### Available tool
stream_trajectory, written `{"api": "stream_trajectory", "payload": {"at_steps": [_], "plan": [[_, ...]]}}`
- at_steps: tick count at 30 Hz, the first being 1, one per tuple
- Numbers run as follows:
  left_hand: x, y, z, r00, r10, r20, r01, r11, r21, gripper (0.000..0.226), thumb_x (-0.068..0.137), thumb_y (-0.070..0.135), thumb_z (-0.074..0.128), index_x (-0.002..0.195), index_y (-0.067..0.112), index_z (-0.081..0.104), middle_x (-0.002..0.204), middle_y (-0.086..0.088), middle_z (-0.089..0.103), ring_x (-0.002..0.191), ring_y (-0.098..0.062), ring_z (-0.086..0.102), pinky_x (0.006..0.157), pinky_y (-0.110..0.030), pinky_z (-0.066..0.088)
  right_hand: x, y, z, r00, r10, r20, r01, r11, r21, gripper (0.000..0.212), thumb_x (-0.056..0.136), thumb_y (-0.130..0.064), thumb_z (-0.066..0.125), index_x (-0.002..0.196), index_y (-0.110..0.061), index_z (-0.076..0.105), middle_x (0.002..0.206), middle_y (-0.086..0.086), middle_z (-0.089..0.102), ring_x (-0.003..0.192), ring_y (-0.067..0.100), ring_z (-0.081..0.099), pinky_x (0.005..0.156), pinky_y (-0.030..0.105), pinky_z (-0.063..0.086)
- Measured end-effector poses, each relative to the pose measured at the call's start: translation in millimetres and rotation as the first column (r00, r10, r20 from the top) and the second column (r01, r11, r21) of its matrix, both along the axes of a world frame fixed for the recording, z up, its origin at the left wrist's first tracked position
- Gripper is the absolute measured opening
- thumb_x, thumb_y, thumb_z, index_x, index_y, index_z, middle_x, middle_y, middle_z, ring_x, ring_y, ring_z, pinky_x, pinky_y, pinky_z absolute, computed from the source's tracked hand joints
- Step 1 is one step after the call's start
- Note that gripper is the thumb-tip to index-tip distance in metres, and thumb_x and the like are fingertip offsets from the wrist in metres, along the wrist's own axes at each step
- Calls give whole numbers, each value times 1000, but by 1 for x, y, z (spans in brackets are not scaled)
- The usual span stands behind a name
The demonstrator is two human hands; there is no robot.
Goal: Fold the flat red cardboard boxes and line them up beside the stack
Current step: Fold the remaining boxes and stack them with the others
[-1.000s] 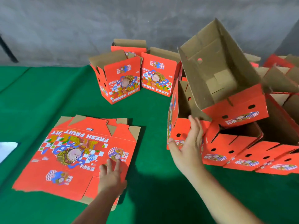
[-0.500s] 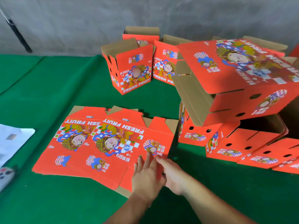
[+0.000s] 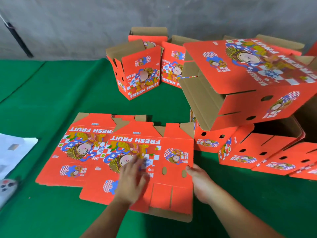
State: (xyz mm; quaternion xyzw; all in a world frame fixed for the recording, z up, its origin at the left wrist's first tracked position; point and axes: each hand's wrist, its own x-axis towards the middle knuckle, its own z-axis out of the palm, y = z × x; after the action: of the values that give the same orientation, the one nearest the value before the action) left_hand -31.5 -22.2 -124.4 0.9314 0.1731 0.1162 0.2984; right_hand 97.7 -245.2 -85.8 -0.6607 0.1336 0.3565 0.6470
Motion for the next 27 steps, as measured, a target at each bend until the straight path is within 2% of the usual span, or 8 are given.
{"api": "stream_trajectory", "payload": {"at_steps": [3, 6, 10, 13, 16, 21, 24, 27], "plan": [[-17, 40, -7, 853, 434, -290, -451, 892, 8, 101, 83, 71, 41, 156, 2, 41, 160, -28, 38, 148, -47, 36, 119, -53, 26, 6, -22, -6, 997, 63, 41, -63, 998, -24, 26, 109, -14, 46, 127, -13, 65, 117, 17, 74, 111, 40, 69, 96, 51, 53], [-27, 68, -6, 739, 500, -450, -598, 795, -98, 105, 88, 71, 53, 165, 8, 19, 164, -25, 33, 150, -48, 30, 121, -52, 20, 7, -42, -10, 987, 161, 26, -162, 987, 10, 28, 110, -15, 45, 130, -12, 64, 110, 17, 72, 99, 32, 68, 89, 42, 50], [-40, 85, -6, 761, 533, -370, -645, 684, -340, 102, 70, 76, 51, 149, 11, 51, 141, -20, 61, 132, -40, 55, 110, -54, 40, 7, -63, -9, 974, 227, -19, -224, 969, 109, 30, 108, -17, 46, 133, -16, 63, 106, 24, 62, 99, 30, 58, 89, 41, 46], [-62, 87, -1, 792, 512, -332, -585, 483, -651, 88, 61, 83, 62, 113, 14, 74, 108, -16, 78, 94, -32, 73, 84, -46, 55, 5, -75, -7, 959, 279, -56, -268, 951, 152, 34, 107, -17, 48, 139, -16, 60, 123, 17, 69, 109, 33, 64, 98, 44, 47], [-81, 81, 4, 861, 440, -254, -416, 324, -850, 86, 61, 79, 79, 121, 18, 72, 101, -10, 79, 79, -25, 74, 69, -39, 58, 2, -73, 1, 957, 269, -107, -258, 961, 102, 40, 100, -43, 61, 136, -24, 65, 130, 12, 70, 122, 32, 65, 111, 50, 45], [-100, 68, 18, 932, 334, -143, -227, 225, -948, 76, 64, 74, 86, 124, 30, 73, 130, -3, 74, 108, -20, 76, 74, -35, 64, -3, -64, 19, 988, 139, 63, -115, 951, -287, 81, 79, -86, 53, 139, -32, 60, 144, 1, 60, 123, 16, 54, 109, 36, 36], [-107, 60, 23, 944, 320, -86, -163, 223, -961, 66, 66, 70, 89, 120, 36, 72, 137, -2, 71, 119, -17, 72, 79, -35, 64, -9, -63, 26, 980, 140, 144, -96, 957, -274, 85, 75, -91, 46, 146, -44, 49, 155, -5, 47, 135, 16, 45, 105, 36, 30], [-111, 53, 30, 945, 324, -38, -116, 225, -967, 65, 72, 63, 89, 126, 35, 68, 141, -6, 68, 126, -21, 68, 83, -39, 63, -16, -66, 34, 981, 134, 138, -99, 967, -234, 97, 66, -101, 46, 150, -54, 36, 164, -11, 33, 149, 14, 31, 119, 42, 24]]}}
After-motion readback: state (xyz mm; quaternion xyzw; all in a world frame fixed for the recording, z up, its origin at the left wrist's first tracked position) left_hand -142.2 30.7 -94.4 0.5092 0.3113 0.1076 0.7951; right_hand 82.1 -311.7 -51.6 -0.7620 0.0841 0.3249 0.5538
